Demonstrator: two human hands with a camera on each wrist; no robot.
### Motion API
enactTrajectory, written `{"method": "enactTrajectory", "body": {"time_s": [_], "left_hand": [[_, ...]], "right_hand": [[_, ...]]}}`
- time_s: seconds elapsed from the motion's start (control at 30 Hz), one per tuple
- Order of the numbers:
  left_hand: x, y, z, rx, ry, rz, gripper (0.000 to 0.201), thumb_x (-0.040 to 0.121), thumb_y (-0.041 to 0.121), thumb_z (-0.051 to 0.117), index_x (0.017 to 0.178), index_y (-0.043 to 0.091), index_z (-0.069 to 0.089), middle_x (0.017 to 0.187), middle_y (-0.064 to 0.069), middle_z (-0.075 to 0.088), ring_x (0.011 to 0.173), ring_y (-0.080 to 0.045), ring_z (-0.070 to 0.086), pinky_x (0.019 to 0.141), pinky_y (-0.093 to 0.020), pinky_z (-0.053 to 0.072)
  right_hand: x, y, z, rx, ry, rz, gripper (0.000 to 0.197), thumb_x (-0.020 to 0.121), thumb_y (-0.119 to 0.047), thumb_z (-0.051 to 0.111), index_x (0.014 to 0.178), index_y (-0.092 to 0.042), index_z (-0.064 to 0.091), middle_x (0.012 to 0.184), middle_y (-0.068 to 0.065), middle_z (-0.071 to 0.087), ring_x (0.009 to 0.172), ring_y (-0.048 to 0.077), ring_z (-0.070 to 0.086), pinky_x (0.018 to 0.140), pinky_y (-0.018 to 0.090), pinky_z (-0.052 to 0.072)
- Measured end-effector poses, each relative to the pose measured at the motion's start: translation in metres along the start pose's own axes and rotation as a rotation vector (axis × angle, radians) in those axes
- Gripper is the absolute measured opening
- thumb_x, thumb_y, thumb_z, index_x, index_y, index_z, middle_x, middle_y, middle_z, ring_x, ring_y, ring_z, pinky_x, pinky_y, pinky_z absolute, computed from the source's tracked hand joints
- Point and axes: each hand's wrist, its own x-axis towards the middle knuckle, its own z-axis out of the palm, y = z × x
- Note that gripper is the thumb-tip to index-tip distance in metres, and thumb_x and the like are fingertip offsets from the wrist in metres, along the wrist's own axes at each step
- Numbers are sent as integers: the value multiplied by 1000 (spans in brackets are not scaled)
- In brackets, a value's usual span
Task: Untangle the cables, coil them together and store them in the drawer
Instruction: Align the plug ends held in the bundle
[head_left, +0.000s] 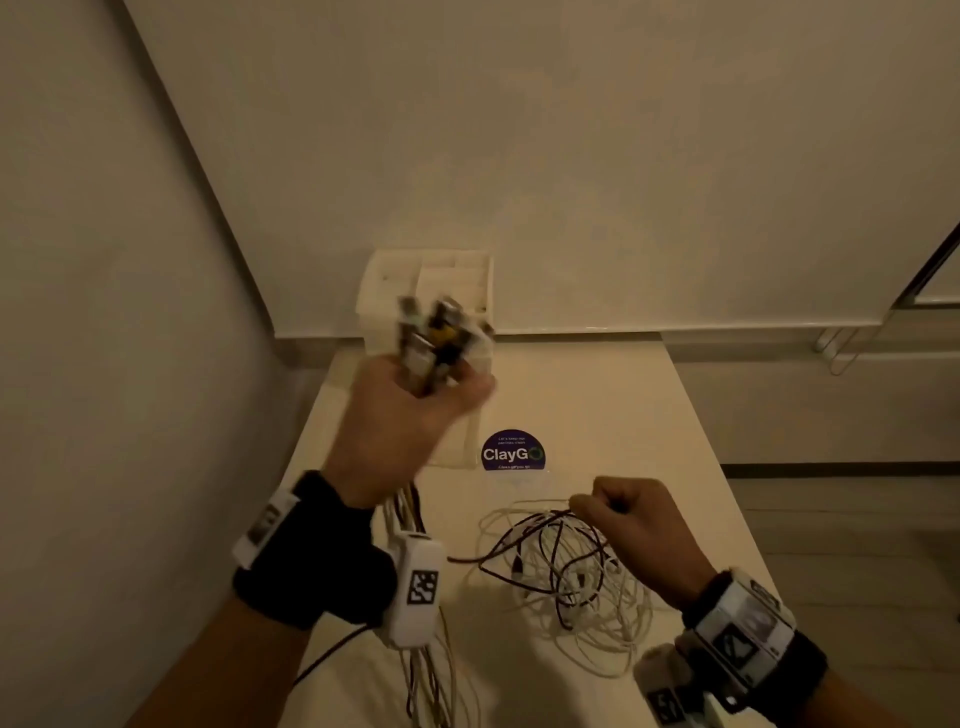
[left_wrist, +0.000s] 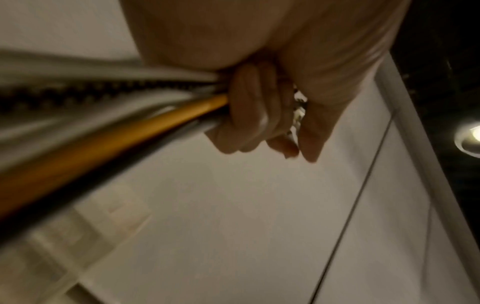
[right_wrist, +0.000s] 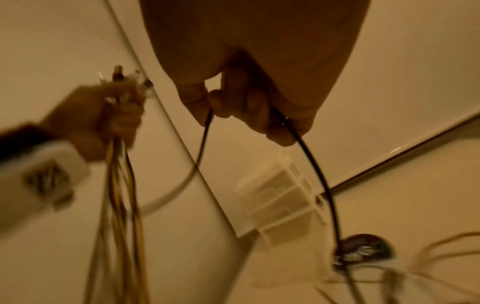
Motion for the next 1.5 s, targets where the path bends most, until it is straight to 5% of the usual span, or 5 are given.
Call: {"method": "enactTrajectory", "body": {"time_s": [0.33, 0.8, 1.03, 1.23, 1.5], "left_hand": [[-18, -12, 60, -66, -320, -87, 19, 90, 14, 64, 72, 18, 64, 38, 15, 46, 33, 1, 39, 41, -8, 29], [17, 9, -9, -401, 118, 44, 25, 85, 31, 60, 66, 15, 63, 39, 7, 30, 29, -8, 22, 38, -14, 21], [12, 14, -26, 170, 374, 123, 16, 73, 32, 79, 81, 27, 67, 73, -18, 66, 66, -35, 60, 58, -26, 46], [-8, 18, 20, 137, -68, 114, 21, 75, 18, 80, 79, 37, 71, 71, 26, 70, 69, 7, 66, 65, -8, 47], [-9, -7, 71, 104, -113, 60, 19, 81, 15, 76, 98, 24, 75, 88, 9, 75, 81, -6, 68, 71, -19, 52]], "right_hand": [[24, -63, -9, 472, 21, -77, 29, 91, -15, 54, 64, -3, 52, 56, 6, 39, 55, 16, 37, 55, 27, 33], [22, 19, 7, 287, -34, -21, 46, 96, -40, 50, 62, -11, 56, 59, 1, 50, 58, 13, 46, 63, 28, 40], [26, 16, 0, 166, 194, 27, 56, 87, -42, 63, 55, -16, 24, 57, 3, 19, 55, 15, 21, 60, 30, 28], [23, -32, -8, 35, 191, -167, 51, 88, -39, 60, 50, -17, 33, 50, 0, 29, 50, 8, 28, 51, 25, 28], [34, -64, -25, 262, 160, -254, 60, 93, -44, 54, 64, 8, 53, 53, 6, 45, 52, 13, 40, 53, 28, 34]]}}
